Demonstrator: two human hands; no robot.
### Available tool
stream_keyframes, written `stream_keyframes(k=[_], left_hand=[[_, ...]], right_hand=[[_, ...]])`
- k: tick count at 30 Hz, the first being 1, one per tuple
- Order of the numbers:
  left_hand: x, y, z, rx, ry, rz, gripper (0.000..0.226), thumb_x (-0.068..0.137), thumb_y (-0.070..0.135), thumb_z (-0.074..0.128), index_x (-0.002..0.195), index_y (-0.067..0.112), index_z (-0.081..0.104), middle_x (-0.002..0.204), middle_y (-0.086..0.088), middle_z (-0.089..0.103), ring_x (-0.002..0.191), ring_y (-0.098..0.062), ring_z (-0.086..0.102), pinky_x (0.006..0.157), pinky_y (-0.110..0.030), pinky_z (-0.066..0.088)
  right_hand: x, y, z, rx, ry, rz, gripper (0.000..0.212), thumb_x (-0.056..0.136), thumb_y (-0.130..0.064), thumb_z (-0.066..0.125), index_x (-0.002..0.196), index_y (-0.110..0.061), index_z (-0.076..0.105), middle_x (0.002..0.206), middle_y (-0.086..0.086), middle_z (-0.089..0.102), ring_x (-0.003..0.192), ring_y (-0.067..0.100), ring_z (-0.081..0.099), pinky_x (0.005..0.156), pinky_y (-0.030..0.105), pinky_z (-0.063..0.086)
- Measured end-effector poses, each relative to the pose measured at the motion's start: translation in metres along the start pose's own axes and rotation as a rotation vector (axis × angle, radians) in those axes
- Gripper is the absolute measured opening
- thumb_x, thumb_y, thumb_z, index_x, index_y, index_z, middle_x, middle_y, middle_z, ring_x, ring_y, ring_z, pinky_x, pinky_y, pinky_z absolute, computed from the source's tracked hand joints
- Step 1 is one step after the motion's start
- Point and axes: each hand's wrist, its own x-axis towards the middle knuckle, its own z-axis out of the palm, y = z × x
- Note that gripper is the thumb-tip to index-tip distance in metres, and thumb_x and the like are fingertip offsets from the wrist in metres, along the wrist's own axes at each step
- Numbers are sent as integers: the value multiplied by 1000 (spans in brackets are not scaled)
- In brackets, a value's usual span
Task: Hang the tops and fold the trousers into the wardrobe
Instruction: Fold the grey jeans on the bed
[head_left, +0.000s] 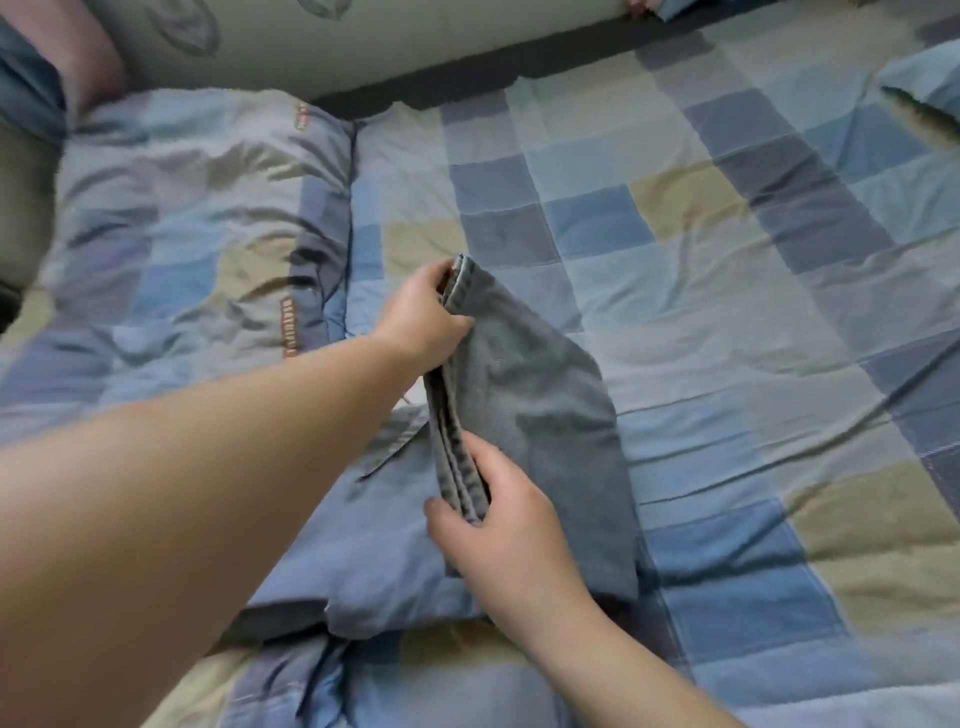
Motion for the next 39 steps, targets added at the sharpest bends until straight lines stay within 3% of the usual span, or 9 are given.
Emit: stream_keyframes(k=[3,8,13,18,23,27,32,35,39], left_hand=[[-14,-50,-70,-44,86,-7,57,88,10,60,138,33,44,93,14,57,97,-15,59,87,-29,49],[-39,-141,-180,-66,153,-49,59,89,12,62,141,32,41,122,-3,60,110,-22,58,98,-39,47],[-58,-232,-278,-35,248,-139,66,88,16,65,146,22,34,140,-5,49,124,-22,49,103,-33,41],[-79,-317,-345,-62,332,-259,63,88,16,66,144,18,37,138,-7,50,123,-24,50,103,-32,40],[-91,-396,-363,-105,338,-387,67,89,16,66,147,20,33,142,-12,45,124,-26,50,106,-38,40],[-83,-429,-359,-113,367,-403,62,91,15,62,147,17,34,144,-14,43,133,-25,42,106,-33,37],[-74,-468,-344,-99,420,-501,62,92,10,56,148,18,31,134,-14,53,119,-33,52,102,-42,43],[-76,-485,-327,27,414,-597,60,91,7,52,147,17,32,141,-12,46,122,-34,49,102,-44,43],[-69,-469,-281,196,334,-411,53,85,1,55,137,11,48,136,-20,50,124,-35,48,105,-40,39]], right_hand=[[-3,-26,69,8,-55,-35,45,78,-28,60,119,-42,52,101,-7,63,91,9,58,87,34,51],[-10,-63,193,30,-163,-86,46,83,-26,61,126,-41,51,113,-14,62,105,3,57,94,25,46],[-10,-87,310,71,-285,-99,44,86,-26,59,127,-39,50,115,-13,61,99,2,59,73,7,45],[-3,-91,417,-23,-364,-81,50,76,-39,55,127,-36,50,112,-4,62,101,16,59,90,34,51],[0,-70,491,-155,-430,-55,52,71,-42,50,122,-31,52,114,-4,61,103,16,58,94,35,47],[12,-54,523,-224,-478,-50,52,86,-31,54,137,-30,43,129,0,51,119,19,50,102,31,39],[20,-38,524,-298,-752,13,73,92,-31,55,151,-26,12,152,5,27,138,20,32,114,36,28],[23,-22,495,-340,-725,-1,67,94,-32,52,151,-26,16,153,0,26,139,14,29,115,29,23],[27,3,422,-398,-592,-7,53,95,-28,51,145,-30,33,140,-6,41,125,4,45,104,16,30]])
